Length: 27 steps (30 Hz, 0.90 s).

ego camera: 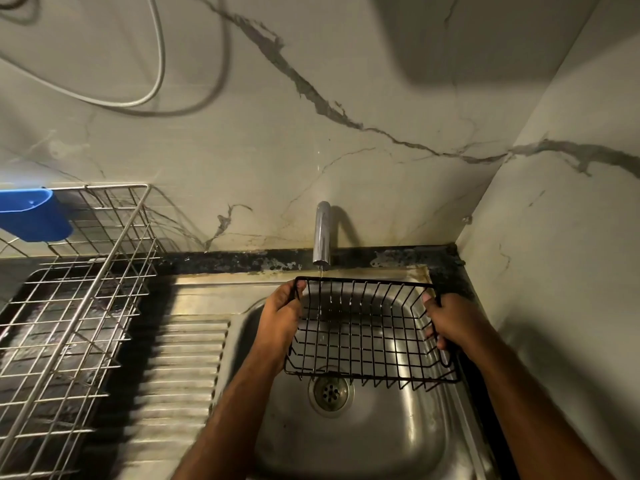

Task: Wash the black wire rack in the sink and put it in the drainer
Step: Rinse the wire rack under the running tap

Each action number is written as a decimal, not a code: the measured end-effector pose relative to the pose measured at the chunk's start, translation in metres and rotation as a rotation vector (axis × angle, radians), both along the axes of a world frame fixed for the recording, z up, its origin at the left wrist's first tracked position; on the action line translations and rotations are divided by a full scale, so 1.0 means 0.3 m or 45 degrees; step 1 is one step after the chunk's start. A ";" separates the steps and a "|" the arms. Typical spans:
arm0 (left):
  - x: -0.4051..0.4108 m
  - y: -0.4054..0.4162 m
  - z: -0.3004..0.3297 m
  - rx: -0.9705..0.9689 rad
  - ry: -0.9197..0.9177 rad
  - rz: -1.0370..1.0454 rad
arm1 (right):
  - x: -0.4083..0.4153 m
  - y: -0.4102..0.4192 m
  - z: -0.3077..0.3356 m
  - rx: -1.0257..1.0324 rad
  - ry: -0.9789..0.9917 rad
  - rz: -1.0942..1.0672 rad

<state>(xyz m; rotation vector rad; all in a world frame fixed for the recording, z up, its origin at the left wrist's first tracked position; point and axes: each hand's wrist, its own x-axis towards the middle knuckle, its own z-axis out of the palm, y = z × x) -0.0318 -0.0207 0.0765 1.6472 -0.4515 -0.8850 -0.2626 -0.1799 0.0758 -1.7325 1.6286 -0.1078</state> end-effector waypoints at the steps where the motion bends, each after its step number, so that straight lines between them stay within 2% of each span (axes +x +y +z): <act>1: -0.001 0.000 0.001 0.005 0.011 0.000 | 0.000 -0.001 -0.001 -0.003 0.002 0.000; 21: 0.007 0.015 -0.008 -0.007 0.041 0.007 | -0.001 -0.007 -0.014 0.022 -0.063 0.004; 27: 0.010 0.030 0.004 -0.025 -0.023 0.061 | 0.009 0.008 0.013 0.047 -0.132 -0.013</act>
